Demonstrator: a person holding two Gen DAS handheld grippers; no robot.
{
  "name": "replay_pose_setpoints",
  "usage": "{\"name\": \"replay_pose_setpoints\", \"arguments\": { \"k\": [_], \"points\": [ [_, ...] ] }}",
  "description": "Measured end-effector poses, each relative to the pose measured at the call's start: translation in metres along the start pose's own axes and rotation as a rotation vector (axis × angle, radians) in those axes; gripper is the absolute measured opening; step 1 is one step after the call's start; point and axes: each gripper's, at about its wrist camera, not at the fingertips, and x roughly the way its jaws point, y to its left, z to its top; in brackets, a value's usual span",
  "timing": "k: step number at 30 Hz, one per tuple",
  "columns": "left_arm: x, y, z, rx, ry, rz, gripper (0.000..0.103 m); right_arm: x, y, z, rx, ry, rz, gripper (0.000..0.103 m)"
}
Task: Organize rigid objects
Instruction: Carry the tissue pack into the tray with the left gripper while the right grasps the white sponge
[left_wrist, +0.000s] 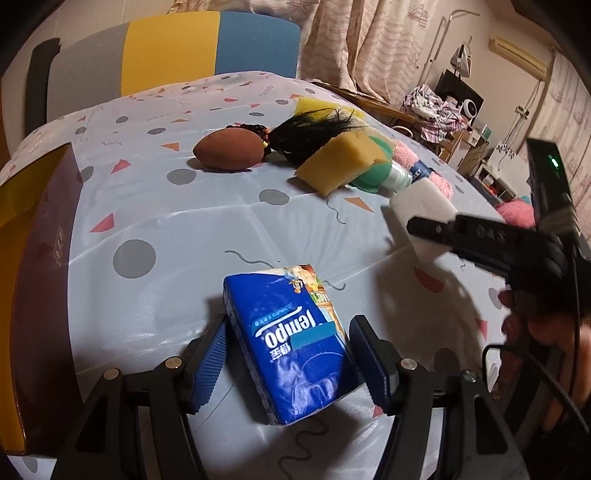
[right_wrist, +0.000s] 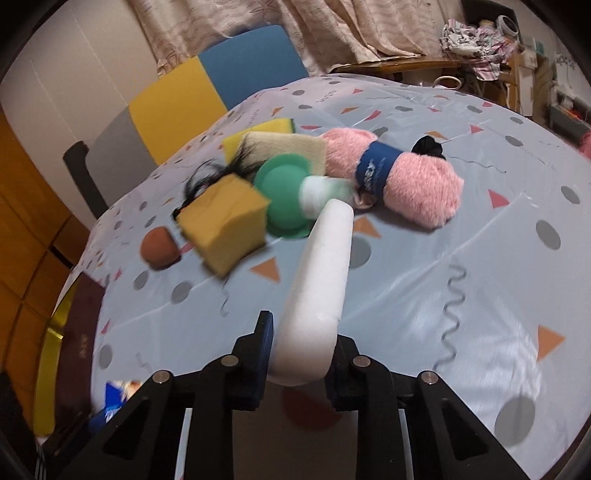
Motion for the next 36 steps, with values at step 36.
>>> {"name": "replay_pose_setpoints", "arguments": {
  "k": [36],
  "points": [
    [-0.124, 0.177, 0.029, -0.273, -0.116, 0.110, 0.058, -0.040, 0.131, -0.037, -0.199, 0.067, 0.261, 0.024]
  ]
}}
